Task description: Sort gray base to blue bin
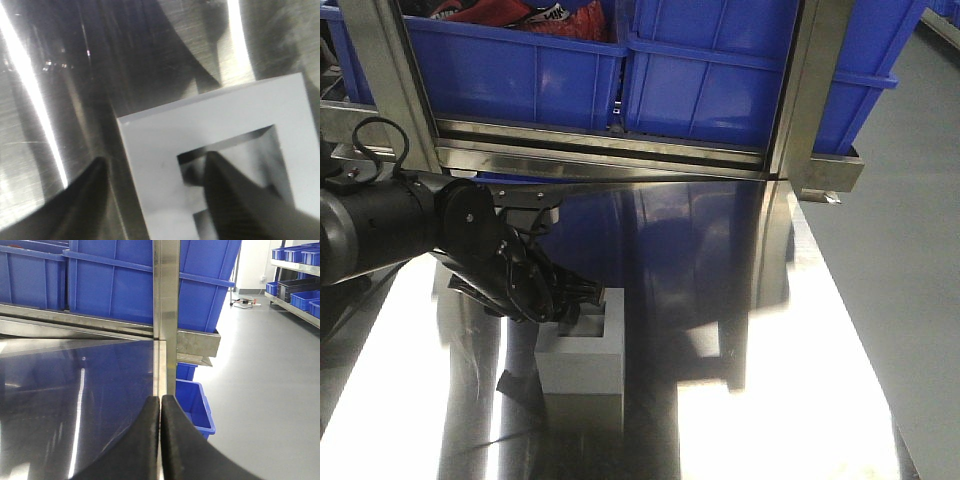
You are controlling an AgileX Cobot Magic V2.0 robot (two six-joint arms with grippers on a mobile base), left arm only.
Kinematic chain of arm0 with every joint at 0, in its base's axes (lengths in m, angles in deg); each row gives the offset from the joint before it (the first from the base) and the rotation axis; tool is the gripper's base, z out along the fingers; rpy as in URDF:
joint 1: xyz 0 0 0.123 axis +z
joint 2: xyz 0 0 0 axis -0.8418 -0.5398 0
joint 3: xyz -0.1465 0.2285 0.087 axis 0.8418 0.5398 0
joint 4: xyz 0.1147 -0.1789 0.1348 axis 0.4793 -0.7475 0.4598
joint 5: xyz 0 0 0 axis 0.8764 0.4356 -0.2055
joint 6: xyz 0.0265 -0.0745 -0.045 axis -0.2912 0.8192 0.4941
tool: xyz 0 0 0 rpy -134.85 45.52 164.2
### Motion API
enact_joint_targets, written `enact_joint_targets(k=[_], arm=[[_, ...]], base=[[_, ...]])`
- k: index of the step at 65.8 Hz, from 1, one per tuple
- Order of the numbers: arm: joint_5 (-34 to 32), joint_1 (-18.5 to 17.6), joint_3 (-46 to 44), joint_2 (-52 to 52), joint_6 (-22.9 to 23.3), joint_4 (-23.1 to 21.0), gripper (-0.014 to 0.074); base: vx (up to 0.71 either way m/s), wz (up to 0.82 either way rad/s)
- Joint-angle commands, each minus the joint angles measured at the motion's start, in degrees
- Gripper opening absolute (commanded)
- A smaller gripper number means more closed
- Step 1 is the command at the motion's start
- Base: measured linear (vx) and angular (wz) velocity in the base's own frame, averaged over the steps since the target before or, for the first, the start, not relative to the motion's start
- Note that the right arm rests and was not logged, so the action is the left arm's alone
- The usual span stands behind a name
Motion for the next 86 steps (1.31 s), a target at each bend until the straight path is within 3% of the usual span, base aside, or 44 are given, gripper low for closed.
enact_joint_targets(k=[1, 13, 41, 52, 72, 86], arm=[[0.70, -0.35, -1.16, 1.01, 0.30, 0.31, 0.0235], [0.19, -0.35, -1.16, 1.15, 0.30, 1.97, -0.0008], [-3.22, -0.52, -1.11, 9.39, 0.29, 5.30, -0.0006], [-3.78, -0.52, -0.15, 17.87, 0.48, 10.08, -0.0006], [-10.74, -0.36, 13.77, 40.01, 0.95, 12.21, -0.0006], [-10.26, -0.36, 23.16, 56.94, 0.95, 15.80, -0.0006]], base=[[0.00, 0.00], [0.00, 0.00], [0.00, 0.00], [0.00, 0.00], [0.00, 0.00], [0.00, 0.00]])
